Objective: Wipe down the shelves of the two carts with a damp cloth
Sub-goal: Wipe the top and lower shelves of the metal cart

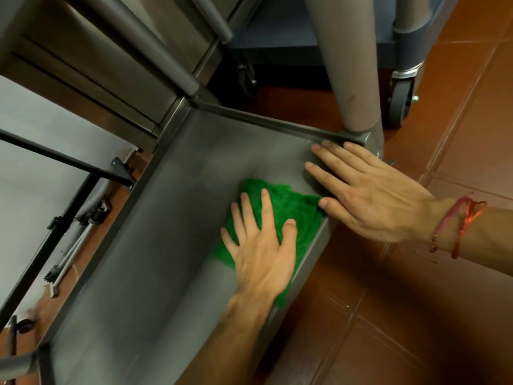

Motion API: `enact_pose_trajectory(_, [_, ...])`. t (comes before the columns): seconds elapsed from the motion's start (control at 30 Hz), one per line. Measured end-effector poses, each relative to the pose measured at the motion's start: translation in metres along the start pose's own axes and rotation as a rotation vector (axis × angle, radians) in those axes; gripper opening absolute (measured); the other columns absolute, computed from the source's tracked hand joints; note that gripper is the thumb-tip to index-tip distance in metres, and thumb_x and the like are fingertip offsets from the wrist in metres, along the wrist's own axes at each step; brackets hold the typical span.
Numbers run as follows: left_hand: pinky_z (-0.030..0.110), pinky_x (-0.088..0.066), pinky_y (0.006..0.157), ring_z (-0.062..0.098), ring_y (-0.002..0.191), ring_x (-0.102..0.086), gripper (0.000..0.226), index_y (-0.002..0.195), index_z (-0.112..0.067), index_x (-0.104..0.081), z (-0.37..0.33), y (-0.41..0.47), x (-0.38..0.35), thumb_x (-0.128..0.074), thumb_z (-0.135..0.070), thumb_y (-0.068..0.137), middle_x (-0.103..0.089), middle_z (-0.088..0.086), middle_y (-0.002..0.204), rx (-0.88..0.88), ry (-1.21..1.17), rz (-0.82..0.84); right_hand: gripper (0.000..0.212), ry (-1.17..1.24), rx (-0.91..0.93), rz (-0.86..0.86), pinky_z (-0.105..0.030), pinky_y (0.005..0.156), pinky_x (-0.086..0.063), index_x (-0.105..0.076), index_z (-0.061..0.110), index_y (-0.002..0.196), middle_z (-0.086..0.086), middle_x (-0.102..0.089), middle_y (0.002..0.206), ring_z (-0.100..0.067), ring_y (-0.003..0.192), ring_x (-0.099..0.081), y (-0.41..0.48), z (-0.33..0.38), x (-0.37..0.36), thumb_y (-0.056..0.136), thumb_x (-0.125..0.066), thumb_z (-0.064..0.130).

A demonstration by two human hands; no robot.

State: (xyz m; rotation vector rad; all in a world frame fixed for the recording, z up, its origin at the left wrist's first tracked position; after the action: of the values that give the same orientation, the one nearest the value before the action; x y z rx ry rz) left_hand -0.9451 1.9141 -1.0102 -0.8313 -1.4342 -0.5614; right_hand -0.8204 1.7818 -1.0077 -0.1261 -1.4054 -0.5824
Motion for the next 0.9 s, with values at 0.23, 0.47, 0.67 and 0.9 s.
enact_pose_trajectory(0.23, [0.047, 0.008, 0.121, 0.011, 0.150, 0.016, 0.079, 0.155, -0.040, 0.006, -0.001, 0.014, 0.005, -0.007, -0.066, 0.081, 0.011, -0.005, 0.166, -0.073, 0.011, -0.024, 0.064, 0.063, -0.039, -0.053, -0.048, 0.124, -0.013, -0.032, 0.003, 0.153, -0.022, -0.021, 0.162, -0.033, 0.152, -0.016, -0.004, 0.005, -0.002, 0.105, -0.020, 0.044])
enact_pose_trajectory(0.47, [0.048, 0.000, 0.122, 0.016, 0.152, 0.002, 0.079, 0.157, -0.033, -0.008, 0.050, 0.092, 0.021, -0.017, -0.064, 0.085, 0.000, -0.002, 0.167, 0.000, -0.016, -0.046, 0.072, 0.047, -0.093, -0.036, -0.047, 0.125, -0.008, -0.026, 0.003, 0.155, -0.020, -0.017, 0.163, -0.031, 0.153, -0.010, -0.011, 0.008, -0.007, 0.104, -0.016, 0.054])
enact_pose_trajectory(0.67, [0.051, -0.005, 0.121, 0.026, 0.151, -0.007, 0.061, 0.155, -0.041, -0.013, 0.058, 0.090, 0.025, -0.031, -0.056, 0.099, -0.009, 0.003, 0.165, 0.126, -0.032, -0.116, 0.069, 0.045, -0.104, -0.024, -0.047, 0.125, -0.006, -0.025, 0.007, 0.156, -0.020, -0.020, 0.163, -0.032, 0.153, -0.012, -0.010, 0.009, -0.007, 0.104, -0.017, 0.052])
enact_pose_trajectory(0.9, [0.053, 0.005, 0.121, 0.014, 0.151, 0.009, 0.062, 0.154, -0.048, -0.001, 0.024, 0.046, 0.010, -0.022, -0.056, 0.096, 0.005, -0.004, 0.166, 0.044, -0.031, 0.015, 0.068, 0.063, -0.119, -0.057, -0.050, 0.124, -0.011, -0.028, 0.004, 0.154, -0.022, -0.022, 0.161, -0.034, 0.152, -0.014, -0.012, 0.013, -0.006, 0.104, -0.020, 0.049])
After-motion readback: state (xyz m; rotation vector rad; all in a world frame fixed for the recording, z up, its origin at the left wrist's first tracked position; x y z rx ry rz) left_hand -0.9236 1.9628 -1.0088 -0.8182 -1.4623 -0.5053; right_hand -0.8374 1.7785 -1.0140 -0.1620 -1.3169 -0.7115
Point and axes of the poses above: each hand's wrist, its own y-axis towards the middle knuckle, its own x-axis out of the back of the hand, z = x × y, the point moved 8 cm from there along y, towards the middle knuckle
